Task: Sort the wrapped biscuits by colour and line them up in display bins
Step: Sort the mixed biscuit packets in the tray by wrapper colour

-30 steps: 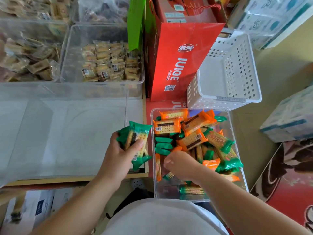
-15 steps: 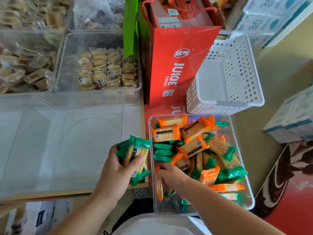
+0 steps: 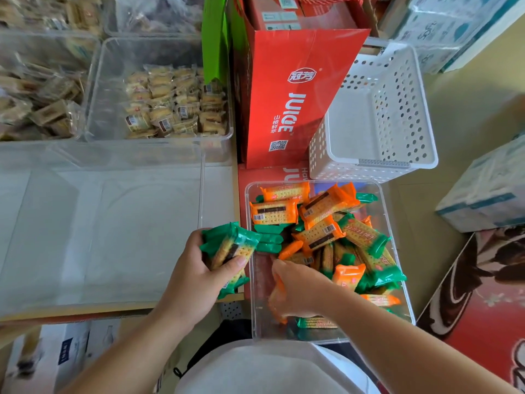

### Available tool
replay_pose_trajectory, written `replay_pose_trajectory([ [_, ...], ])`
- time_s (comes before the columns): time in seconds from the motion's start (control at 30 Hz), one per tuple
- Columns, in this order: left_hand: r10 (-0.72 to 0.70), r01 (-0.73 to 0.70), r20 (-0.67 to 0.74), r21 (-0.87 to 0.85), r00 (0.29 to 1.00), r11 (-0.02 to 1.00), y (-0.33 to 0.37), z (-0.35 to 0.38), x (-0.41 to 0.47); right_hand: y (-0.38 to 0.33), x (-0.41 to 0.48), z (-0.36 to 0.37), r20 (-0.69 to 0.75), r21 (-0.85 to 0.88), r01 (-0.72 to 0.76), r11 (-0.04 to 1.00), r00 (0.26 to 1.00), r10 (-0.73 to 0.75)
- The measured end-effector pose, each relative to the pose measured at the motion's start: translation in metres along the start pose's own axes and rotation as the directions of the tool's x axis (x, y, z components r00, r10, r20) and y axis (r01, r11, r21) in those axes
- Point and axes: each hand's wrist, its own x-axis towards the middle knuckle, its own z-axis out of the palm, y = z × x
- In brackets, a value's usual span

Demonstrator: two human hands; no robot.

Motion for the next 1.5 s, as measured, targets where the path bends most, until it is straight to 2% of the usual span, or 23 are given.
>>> replay_pose_trajectory([
  [0.07, 0.001, -0.001, 0.014, 0.01, 1.0, 1.0, -0.001, 0.0, -0.001, 0.004, -0.005, 0.0, -0.005, -0.205, 0.01, 0.979, 1.0, -0.011],
  [0.17, 0.004, -0.005, 0.018, 0.031, 1.0, 1.0, -0.003, 0.001, -0.001, 0.014, -0.002, 0.005, -0.022, -0.486, 0.097, 0.869, 0.992, -0.123],
  [0.43, 0.061, -0.062, 0.044, 0.034, 0.997, 0.997, 0.004, 0.018, -0.014, 0.036, 0.0, 0.007, -0.041, -0.66, 0.198, 0.725, 0.954, -0.298],
  [0.53, 0.093, -0.109, 0.086, 0.21, 0.992, 0.972, 0.005, 0.025, -0.02, 0.039, -0.003, -0.004, -0.117, -0.699, 0.132, 0.703, 0.949, -0.294],
  [0.63, 0.154, -0.196, 0.13, 0.421, 0.979, 0.886, 0.002, 0.033, -0.026, 0.038, -0.006, -0.013, -0.177, -0.696, 0.079, 0.714, 0.945, -0.276],
  [0.87, 0.148, -0.35, 0.352, 0.626, 0.924, 0.697, 0.005, 0.063, -0.015, 0.043, -0.019, -0.033, -0.207, -0.666, 0.032, 0.745, 0.952, -0.226],
  [0.93, 0.149, -0.386, 0.371, 0.725, 0.916, 0.57, 0.003, 0.07, -0.003, 0.044, -0.023, -0.038, -0.23, -0.647, 0.014, 0.763, 0.95, -0.212],
  [1.03, 0.245, -0.448, 0.392, 0.86, 0.887, 0.244, -0.007, 0.079, 0.011, 0.047, -0.025, -0.047, -0.282, -0.632, -0.029, 0.774, 0.939, -0.196],
  [1.07, 0.247, -0.444, 0.397, 0.878, 0.884, 0.179, -0.011, 0.081, 0.014, 0.05, -0.026, -0.052, -0.304, -0.63, -0.057, 0.774, 0.936, -0.178],
  [1.17, 0.274, -0.439, 0.404, 0.895, 0.873, 0.08, -0.026, 0.084, 0.021, 0.064, -0.028, -0.065, -0.35, -0.607, -0.115, 0.786, 0.927, -0.135],
  [1.3, 0.279, -0.401, 0.398, 0.915, 0.874, -0.052, -0.038, 0.09, 0.03, 0.072, -0.026, -0.062, -0.363, -0.585, -0.082, 0.807, 0.916, -0.171],
  [1.5, 0.245, -0.311, 0.323, 0.946, 0.914, -0.087, -0.029, 0.101, 0.038, 0.074, -0.03, -0.058, -0.44, -0.53, -0.086, 0.844, 0.878, -0.188],
])
